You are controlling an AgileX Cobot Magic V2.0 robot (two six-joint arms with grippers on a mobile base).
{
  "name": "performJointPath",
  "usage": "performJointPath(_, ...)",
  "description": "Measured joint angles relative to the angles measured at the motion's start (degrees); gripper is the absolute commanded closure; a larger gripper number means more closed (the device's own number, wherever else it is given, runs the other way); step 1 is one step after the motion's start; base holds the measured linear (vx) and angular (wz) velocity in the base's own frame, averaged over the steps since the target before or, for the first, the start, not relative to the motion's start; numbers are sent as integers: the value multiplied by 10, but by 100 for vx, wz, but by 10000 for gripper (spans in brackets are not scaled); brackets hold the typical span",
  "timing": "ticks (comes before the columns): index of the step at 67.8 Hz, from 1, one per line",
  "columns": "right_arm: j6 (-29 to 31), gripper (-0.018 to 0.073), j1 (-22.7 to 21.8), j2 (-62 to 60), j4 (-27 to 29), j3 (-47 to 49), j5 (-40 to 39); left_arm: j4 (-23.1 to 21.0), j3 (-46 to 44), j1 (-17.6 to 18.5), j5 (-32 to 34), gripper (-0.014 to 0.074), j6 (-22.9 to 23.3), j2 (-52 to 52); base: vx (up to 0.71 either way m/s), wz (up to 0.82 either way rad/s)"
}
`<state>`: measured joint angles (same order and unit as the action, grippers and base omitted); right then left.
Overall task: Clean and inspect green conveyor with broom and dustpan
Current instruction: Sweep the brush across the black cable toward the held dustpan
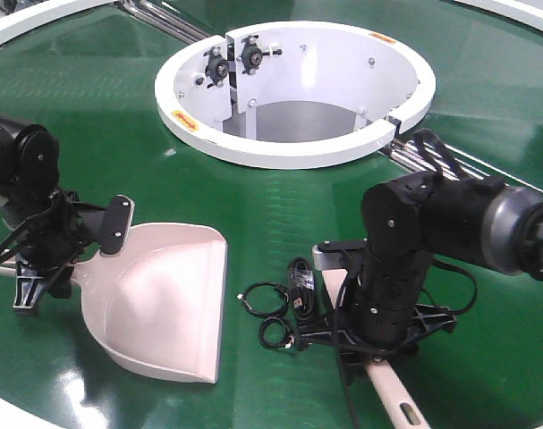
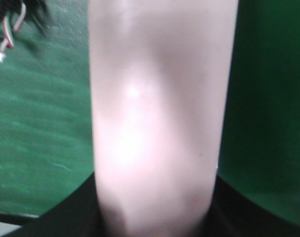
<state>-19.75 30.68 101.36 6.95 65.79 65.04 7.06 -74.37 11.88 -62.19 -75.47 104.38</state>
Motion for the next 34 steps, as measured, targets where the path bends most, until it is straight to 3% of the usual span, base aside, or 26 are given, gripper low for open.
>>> performJointPath(34, 16, 564, 5, 69, 43, 61, 10, 0, 0, 0, 0, 604, 0, 0, 0, 0)
